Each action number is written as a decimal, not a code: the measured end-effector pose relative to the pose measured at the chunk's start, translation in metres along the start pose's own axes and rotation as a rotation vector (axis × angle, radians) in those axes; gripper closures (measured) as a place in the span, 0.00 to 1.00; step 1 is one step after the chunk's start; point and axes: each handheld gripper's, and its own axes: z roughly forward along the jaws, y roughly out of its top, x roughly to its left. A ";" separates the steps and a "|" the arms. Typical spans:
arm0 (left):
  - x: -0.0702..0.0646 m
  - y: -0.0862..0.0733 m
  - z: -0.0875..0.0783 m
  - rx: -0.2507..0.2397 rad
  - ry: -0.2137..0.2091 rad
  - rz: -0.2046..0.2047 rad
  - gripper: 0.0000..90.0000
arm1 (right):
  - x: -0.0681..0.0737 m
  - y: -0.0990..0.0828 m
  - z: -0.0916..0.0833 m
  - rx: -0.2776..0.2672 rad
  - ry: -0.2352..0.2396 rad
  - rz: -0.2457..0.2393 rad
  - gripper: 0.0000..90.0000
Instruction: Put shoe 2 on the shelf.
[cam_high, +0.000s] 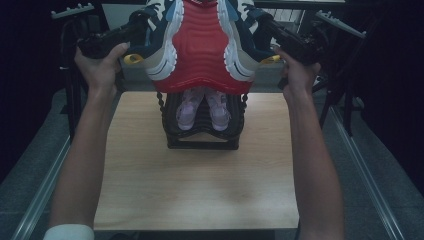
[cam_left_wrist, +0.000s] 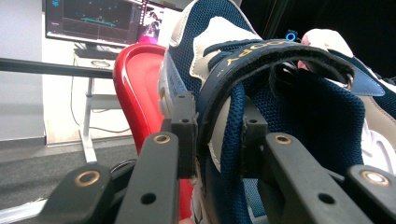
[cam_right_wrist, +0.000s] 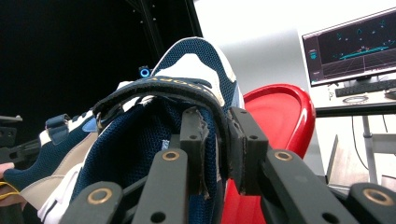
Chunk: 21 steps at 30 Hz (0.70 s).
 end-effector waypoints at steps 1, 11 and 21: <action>0.000 0.000 0.001 0.000 -0.001 0.000 0.82 | 0.000 0.000 0.002 0.003 -0.002 -0.003 0.85; -0.006 0.001 0.012 -0.002 0.011 0.014 0.82 | 0.001 -0.009 0.023 0.037 -0.026 -0.014 0.85; -0.015 0.002 0.024 0.016 0.003 0.043 0.82 | 0.002 -0.013 0.032 0.054 -0.036 -0.014 0.85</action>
